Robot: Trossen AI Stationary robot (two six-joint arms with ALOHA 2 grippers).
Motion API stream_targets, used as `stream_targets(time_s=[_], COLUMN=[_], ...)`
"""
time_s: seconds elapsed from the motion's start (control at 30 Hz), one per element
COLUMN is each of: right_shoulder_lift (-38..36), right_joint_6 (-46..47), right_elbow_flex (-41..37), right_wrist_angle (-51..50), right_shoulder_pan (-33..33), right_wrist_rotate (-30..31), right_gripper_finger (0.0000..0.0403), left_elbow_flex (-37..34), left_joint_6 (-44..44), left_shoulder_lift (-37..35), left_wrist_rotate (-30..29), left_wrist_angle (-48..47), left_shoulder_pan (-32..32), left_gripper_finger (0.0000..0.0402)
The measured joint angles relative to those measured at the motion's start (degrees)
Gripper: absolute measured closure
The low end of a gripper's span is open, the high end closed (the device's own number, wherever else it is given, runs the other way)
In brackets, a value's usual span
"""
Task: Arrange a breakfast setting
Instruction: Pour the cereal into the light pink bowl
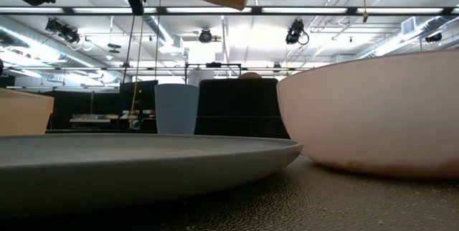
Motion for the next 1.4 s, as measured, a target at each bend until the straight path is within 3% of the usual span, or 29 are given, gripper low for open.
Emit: stream_targets(time_s=[0.4,0.53,0.67,0.87,0.93,1.4], right_shoulder_lift=[5.0,7.5,8.6,9.0,9.0,7.4], right_joint_6=[1.7,1.5,1.5,-1.1,-1.5,-1.4], right_elbow_flex=[0.4,0.4,0.3,0.3,0.3,0.3], right_wrist_angle=[3.5,5.2,6.2,6.7,6.5,0.8], right_shoulder_pan=[-0.4,0.2,0.5,1.1,1.1,1.1], right_wrist_rotate=[-5.3,-5.3,-4.9,-3.9,-4.7,-7.1], right_gripper_finger=[0.0114,0.0135,0.02,0.036,0.0388,0.0395], left_elbow_flex=[0.0,0.0,0.0,0.0,0.0,0.0], left_joint_6=[0.3,-0.1,-1.3,-1.2,-1.2,-2.8], left_shoulder_lift=[0.0,0.0,0.0,-0.1,-0.1,-3.7], left_wrist_rotate=[0.0,0.0,0.0,-0.5,-0.5,-0.3], left_wrist_angle=[-0.4,-0.3,0.4,0.0,-0.3,-2.1], left_shoulder_pan=[0.0,0.0,0.0,0.0,0.0,-0.2], left_gripper_finger=[0.0191,0.0191,0.0191,0.0191,0.0191,0.0099])
